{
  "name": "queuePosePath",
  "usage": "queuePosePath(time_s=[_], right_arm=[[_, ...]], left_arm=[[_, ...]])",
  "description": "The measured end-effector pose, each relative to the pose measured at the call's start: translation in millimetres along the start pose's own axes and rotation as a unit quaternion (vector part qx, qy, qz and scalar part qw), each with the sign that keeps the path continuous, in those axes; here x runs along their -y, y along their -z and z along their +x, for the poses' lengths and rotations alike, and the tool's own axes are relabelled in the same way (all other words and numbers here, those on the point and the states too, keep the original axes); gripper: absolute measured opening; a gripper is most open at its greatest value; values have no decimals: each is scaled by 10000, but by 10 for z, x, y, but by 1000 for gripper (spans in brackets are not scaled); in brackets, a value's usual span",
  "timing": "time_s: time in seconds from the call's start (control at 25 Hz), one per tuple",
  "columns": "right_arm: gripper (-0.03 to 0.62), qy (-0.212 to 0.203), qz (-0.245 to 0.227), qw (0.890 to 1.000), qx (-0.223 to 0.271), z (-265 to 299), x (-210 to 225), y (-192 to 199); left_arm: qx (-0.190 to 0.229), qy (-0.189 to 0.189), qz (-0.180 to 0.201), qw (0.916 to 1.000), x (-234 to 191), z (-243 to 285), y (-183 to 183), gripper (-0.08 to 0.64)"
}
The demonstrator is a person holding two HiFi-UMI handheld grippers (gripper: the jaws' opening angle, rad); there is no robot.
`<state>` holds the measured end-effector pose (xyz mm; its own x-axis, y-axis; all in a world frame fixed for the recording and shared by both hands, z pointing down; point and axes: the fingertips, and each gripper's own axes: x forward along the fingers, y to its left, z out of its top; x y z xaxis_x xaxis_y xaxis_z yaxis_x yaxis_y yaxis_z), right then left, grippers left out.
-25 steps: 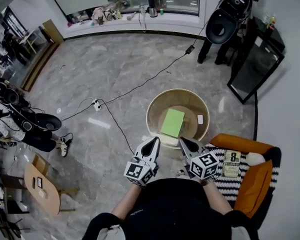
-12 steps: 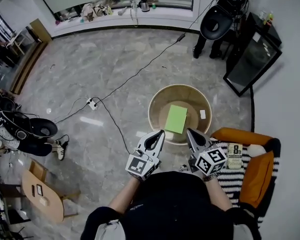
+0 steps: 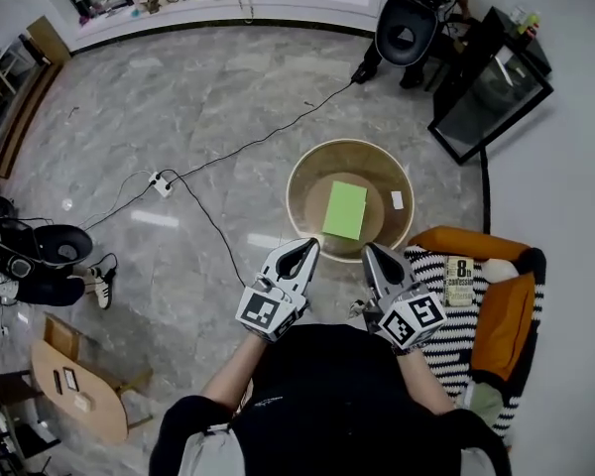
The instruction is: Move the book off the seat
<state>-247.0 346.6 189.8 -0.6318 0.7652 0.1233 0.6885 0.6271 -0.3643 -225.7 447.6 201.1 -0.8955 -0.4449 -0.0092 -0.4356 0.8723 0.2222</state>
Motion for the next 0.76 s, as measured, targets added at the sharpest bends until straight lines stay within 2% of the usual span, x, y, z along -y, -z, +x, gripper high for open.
queuePosePath(time_s=[0.2, 0.36, 0.52, 0.76], right_arm=[[14, 330, -54, 9994, -50, -100, -88, 137], [14, 463, -48, 9989, -108, -176, -81, 185], [14, 398, -56, 9991, -116, -213, -143, 242], [14, 232, -163, 9996, -61, -206, -185, 220]], left_arm=[[3, 201, -93, 9998, -94, -24, 50, 11], [30, 464, -60, 9989, 69, -2, 22, 11], [-15, 617, 76, 9981, 252, -93, 40, 11], [89, 502, -144, 9986, 286, -221, 31, 11]])
